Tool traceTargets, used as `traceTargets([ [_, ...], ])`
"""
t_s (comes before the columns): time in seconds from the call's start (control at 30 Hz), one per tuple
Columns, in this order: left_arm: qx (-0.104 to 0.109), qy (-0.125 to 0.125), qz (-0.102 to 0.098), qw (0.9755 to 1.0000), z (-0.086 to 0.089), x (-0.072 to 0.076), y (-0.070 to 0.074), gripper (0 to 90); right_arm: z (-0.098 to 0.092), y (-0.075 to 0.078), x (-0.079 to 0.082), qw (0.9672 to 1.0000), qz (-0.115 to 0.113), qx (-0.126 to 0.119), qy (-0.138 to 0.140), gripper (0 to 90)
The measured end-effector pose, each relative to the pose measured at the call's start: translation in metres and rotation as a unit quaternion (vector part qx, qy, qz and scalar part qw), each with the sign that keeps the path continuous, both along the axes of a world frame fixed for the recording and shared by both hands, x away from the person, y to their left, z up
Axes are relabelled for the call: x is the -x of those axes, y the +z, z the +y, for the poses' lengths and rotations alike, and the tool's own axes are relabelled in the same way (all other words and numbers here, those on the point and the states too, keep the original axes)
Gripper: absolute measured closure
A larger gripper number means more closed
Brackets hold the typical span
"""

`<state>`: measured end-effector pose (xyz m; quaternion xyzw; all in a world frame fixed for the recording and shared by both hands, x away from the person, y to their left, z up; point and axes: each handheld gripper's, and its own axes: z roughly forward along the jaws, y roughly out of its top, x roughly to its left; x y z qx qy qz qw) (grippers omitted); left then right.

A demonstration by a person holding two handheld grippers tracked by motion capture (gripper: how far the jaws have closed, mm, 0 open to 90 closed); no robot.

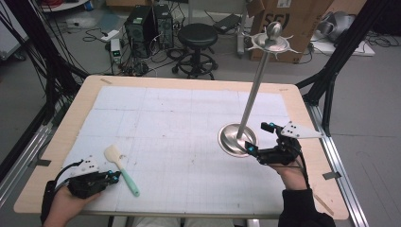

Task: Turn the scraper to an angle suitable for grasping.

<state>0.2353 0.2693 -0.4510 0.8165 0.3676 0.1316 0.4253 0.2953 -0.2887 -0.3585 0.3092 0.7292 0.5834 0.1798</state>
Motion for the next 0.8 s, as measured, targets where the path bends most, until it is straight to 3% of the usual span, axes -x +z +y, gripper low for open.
traceTargets([
  [0.47, -0.002, 0.010, -0.004, 0.9999, -0.035, -0.025, 0.000, 90.0, 0.001, -0.003, 0.001, 1.0000, 0.003, 0.008, -0.003, 1.1],
  [0.8, -0.026, 0.016, -0.022, 0.9993, -0.057, -0.058, 0.001, 90.0, -0.005, -0.003, 0.005, 0.9999, 0.003, 0.006, -0.009, 1.1],
])
